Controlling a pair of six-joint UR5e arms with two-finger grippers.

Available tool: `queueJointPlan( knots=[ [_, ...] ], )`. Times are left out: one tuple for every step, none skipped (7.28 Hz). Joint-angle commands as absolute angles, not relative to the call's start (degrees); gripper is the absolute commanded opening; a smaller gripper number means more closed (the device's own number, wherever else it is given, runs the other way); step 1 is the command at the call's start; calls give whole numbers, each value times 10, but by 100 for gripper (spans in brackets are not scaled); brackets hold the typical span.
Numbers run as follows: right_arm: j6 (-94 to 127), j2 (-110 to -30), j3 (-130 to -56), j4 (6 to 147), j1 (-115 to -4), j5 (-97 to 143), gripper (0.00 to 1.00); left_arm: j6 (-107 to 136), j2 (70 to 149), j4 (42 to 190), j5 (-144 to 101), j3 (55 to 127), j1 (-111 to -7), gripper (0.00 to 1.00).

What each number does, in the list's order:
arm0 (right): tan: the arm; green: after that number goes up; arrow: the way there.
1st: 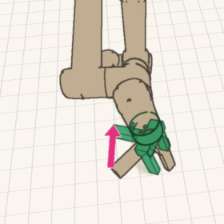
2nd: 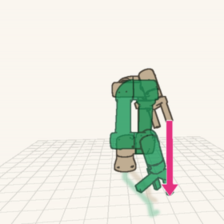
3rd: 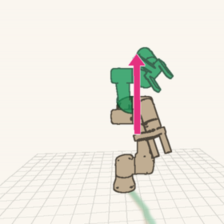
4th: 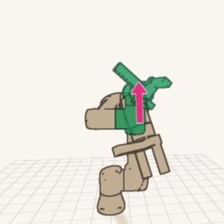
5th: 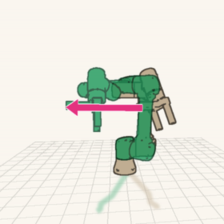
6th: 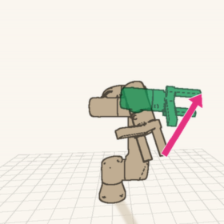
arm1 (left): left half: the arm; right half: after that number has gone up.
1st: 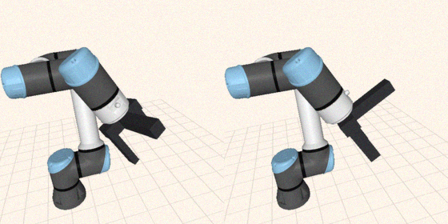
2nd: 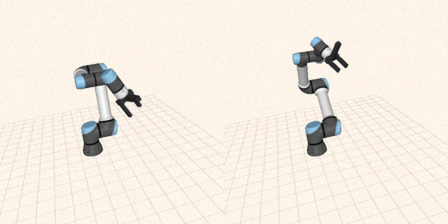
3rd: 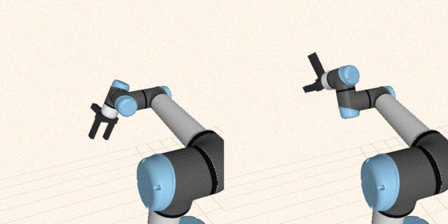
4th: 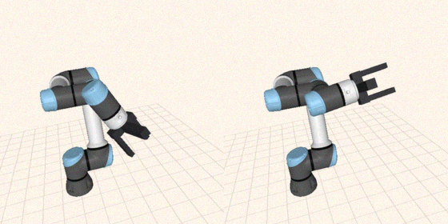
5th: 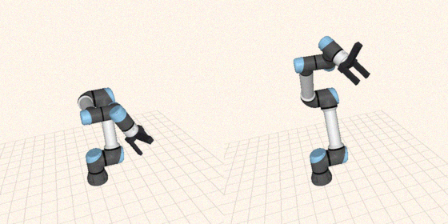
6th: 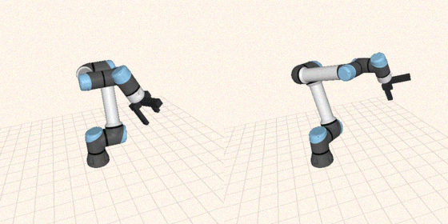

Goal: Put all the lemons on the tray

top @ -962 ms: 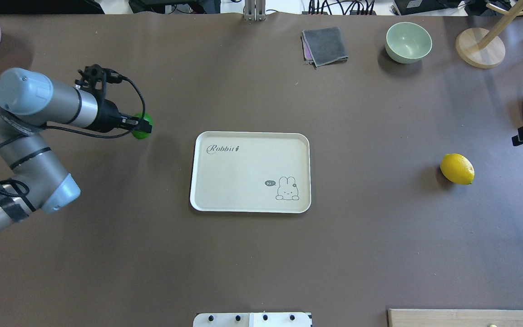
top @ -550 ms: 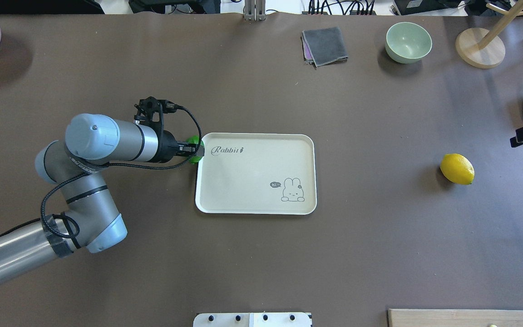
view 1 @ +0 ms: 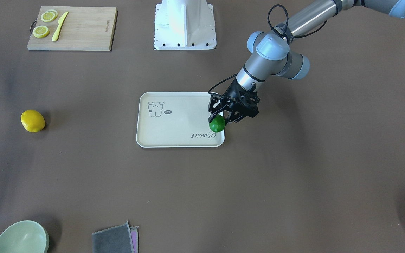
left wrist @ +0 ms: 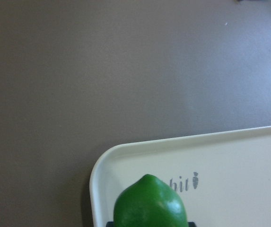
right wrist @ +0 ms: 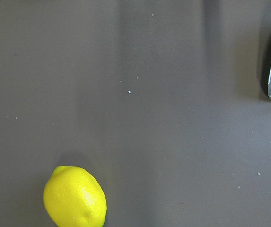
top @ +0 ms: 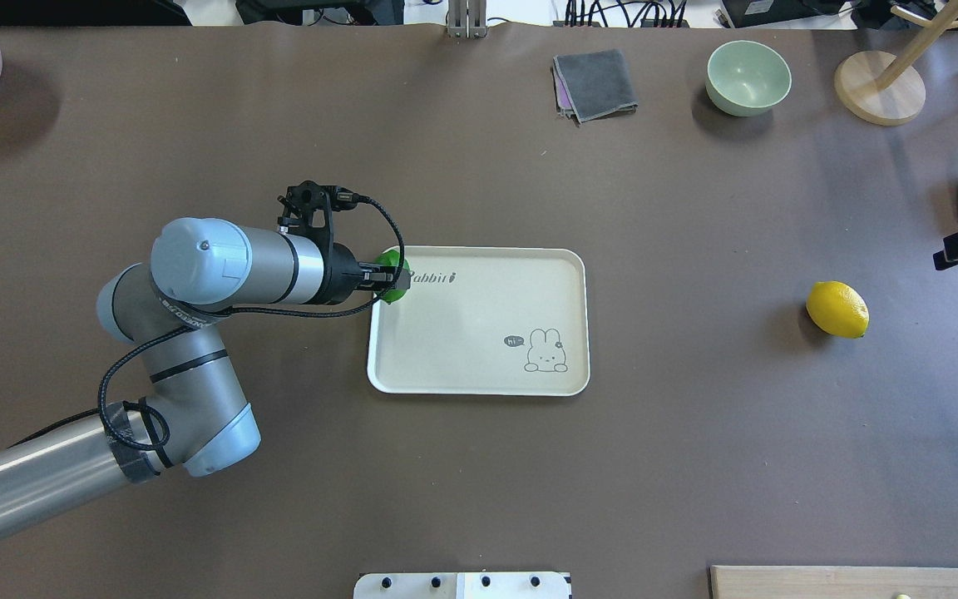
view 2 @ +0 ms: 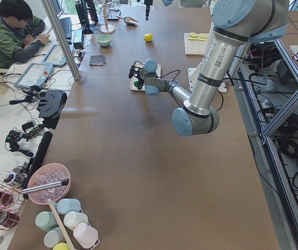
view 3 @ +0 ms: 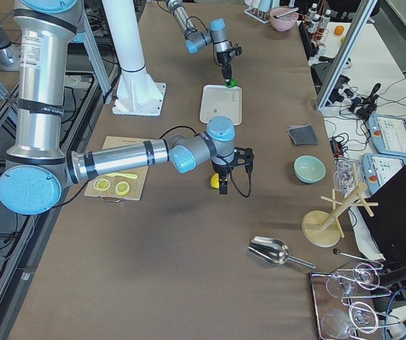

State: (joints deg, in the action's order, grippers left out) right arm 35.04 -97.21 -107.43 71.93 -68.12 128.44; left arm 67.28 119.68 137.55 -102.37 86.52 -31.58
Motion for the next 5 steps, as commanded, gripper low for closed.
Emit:
queueJointPlan(
  knots=[
    [350,-972,-1074,719,-675,1284,100,670,1201,1374,-997,868,-292,98],
    [349,-971,-1078,719,-674,1285,100,671,1204,1373,-971,872,-283,99],
    [351,-968,-1089,719,-673,1284,100,669,1200,1371,-973,893,-285,99],
    [351,-967,-1091,719,-668,1284,100,666,1189,1355,-1006,917,-306,99],
    [352,-957,-1091,720,-657,1282,100,649,1170,1320,-1067,940,-349,99]
  ],
)
